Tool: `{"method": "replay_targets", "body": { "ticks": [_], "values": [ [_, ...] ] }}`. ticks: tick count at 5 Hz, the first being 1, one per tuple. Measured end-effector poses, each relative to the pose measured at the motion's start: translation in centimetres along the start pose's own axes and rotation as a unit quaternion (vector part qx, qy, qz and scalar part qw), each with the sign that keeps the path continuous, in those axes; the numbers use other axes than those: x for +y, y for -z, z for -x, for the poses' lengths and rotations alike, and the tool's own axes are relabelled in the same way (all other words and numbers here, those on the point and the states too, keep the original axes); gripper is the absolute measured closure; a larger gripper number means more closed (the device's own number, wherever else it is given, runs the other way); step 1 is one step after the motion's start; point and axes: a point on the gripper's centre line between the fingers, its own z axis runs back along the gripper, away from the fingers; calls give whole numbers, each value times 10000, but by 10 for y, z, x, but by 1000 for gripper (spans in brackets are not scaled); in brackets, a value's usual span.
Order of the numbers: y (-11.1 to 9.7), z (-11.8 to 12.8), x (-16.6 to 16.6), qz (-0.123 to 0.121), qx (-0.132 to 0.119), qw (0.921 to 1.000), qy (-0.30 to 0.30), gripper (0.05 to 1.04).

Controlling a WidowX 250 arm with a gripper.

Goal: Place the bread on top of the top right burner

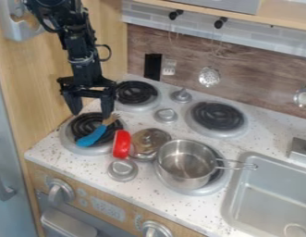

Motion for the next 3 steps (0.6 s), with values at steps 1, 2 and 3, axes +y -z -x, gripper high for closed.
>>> {"method": "replay_targets", "body": {
  "ticks": [1, 2, 3],
  "values": [
    [15, 9, -2, 61, 229, 9997, -23, 85],
    [20, 7, -19, 115, 151, 9998, 105, 85],
    [23, 2, -57, 178, 93, 9985, 507, 85]
  ]
}}
